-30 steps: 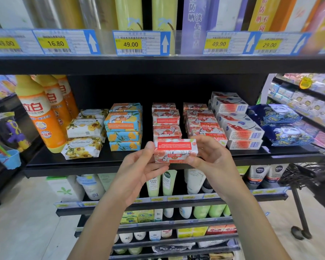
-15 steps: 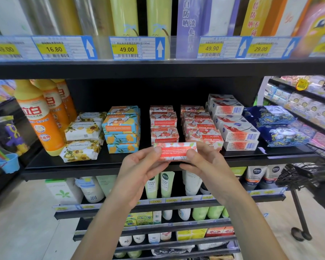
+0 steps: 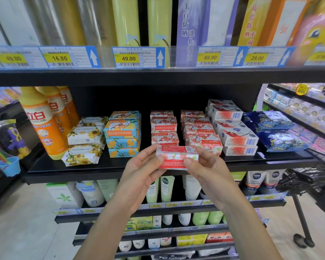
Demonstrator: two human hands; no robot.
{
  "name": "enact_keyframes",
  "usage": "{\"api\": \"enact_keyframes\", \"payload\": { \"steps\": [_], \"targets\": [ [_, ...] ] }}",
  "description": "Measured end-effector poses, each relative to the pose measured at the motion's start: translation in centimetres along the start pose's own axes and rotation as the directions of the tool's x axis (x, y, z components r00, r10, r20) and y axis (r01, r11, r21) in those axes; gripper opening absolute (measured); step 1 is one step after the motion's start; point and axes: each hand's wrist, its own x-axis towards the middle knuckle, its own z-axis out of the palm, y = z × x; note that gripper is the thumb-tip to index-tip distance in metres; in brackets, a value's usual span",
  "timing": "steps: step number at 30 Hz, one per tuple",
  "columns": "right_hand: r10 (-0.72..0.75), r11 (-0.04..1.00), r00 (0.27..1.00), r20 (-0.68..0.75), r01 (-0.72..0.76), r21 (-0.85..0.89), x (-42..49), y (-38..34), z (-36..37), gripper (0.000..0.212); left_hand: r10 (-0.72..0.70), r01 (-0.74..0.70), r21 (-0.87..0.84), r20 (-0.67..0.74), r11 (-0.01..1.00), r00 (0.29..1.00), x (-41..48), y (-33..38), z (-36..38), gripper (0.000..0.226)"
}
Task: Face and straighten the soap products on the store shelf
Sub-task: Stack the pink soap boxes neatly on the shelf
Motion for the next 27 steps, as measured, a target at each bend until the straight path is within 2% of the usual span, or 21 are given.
{"api": "enact_keyframes", "payload": {
  "steps": [5, 10, 13, 17, 22, 27],
  "targets": [
    [-0.057, 0.997, 0.997, 0.058, 0.060, -0.043, 0.02, 0.02, -0.35, 0.059, -0.052, 0.052, 0.030, 0.011, 0.998, 0.999, -0.20, 0.33, 0.27, 0.049],
    [-0.093, 0.995, 0.989, 0.118, 0.097, -0.033, 0.04, 0.01, -0.64, 0.078, -0.100, 0.098, 0.059, 0.022, 0.993, 0.995, -0.04, 0.51, -0.13, 0.044],
    [-0.104, 0.993, 0.986, 0.130, 0.110, -0.040, 0.06, 0.14, -0.90, 0.075, -0.092, 0.090, 0.058, 0.030, 0.994, 0.995, 0.02, 0.55, -0.39, 0.044],
    [-0.036, 0.994, 0.995, 0.093, 0.045, -0.097, 0.06, -0.18, -0.74, 0.074, -0.058, 0.058, 0.054, 0.011, 0.997, 0.998, 0.06, 0.29, -0.39, 0.048],
    [0.024, 0.998, 1.000, -0.002, -0.024, -0.060, 0.11, -0.38, -0.27, 0.053, -0.033, 0.033, 0.049, 0.002, 0.998, 0.999, 0.01, -0.18, -0.14, 0.049],
    [0.015, 0.997, 1.000, -0.016, -0.016, -0.078, 0.29, -0.20, 0.04, 0.057, -0.023, 0.023, 0.043, 0.005, 0.999, 1.000, 0.18, -0.27, -0.28, 0.050]
  ]
}}
